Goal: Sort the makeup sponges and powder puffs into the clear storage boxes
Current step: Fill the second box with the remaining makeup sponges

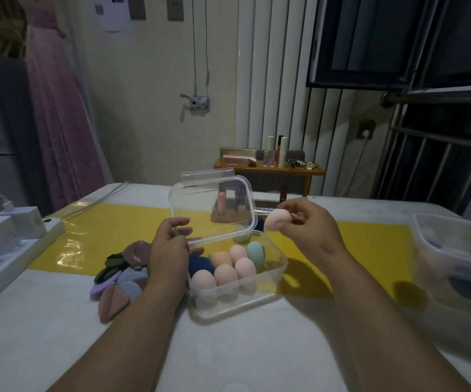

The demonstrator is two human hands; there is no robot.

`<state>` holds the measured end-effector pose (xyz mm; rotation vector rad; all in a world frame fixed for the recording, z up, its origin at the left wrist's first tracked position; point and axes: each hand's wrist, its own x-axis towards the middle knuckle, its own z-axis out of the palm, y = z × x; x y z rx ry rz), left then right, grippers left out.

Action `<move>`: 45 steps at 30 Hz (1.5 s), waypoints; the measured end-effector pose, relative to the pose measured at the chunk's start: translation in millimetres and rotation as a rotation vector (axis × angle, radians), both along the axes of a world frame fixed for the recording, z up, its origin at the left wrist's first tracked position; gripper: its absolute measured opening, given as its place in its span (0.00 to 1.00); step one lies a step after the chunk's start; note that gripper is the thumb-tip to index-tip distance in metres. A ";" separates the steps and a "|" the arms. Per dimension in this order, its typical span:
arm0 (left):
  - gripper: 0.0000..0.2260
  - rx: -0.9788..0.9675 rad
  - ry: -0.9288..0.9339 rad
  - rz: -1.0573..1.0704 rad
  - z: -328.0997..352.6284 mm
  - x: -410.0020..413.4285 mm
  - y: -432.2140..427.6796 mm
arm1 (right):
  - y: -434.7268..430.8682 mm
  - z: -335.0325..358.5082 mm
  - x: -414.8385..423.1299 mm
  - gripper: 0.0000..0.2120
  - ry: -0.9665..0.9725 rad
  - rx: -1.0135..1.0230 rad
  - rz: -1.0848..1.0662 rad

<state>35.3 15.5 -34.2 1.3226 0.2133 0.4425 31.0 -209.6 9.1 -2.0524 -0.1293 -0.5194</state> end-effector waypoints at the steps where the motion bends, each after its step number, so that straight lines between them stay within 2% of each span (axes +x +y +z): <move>1: 0.22 0.000 -0.001 0.002 0.0 -0.2 -0.2 | 3.3 3.4 -2.6 0.14 0.006 -0.002 0.051; 6: 0.23 0.000 0.001 0.000 -0.1 1.5 0.0 | 14.1 6.6 -7.7 0.14 0.116 -0.152 0.157; 14: 0.22 0.005 0.012 -0.002 -1.5 0.4 1.5 | 18.7 7.5 -9.8 0.09 0.305 -0.518 0.079; 20: 0.22 0.007 0.011 -0.007 -0.7 0.8 0.9 | 24.5 5.7 -7.7 0.08 0.341 -0.665 0.052; 24: 0.23 0.003 0.012 -0.012 -0.8 1.5 1.3 | 27.2 6.8 -9.4 0.16 0.368 -0.675 0.090; 31: 0.23 0.004 -0.005 -0.015 -0.8 1.1 0.9 | 28.6 6.8 -9.0 0.05 0.384 -0.763 0.043; 38: 0.22 0.009 -0.005 -0.017 0.2 -0.6 0.4 | 35.2 3.8 -2.0 0.10 0.444 -0.791 0.026; 45: 0.22 0.012 0.005 -0.008 -0.6 -0.2 0.3 | 33.3 -1.2 -5.2 0.07 0.322 -0.626 0.019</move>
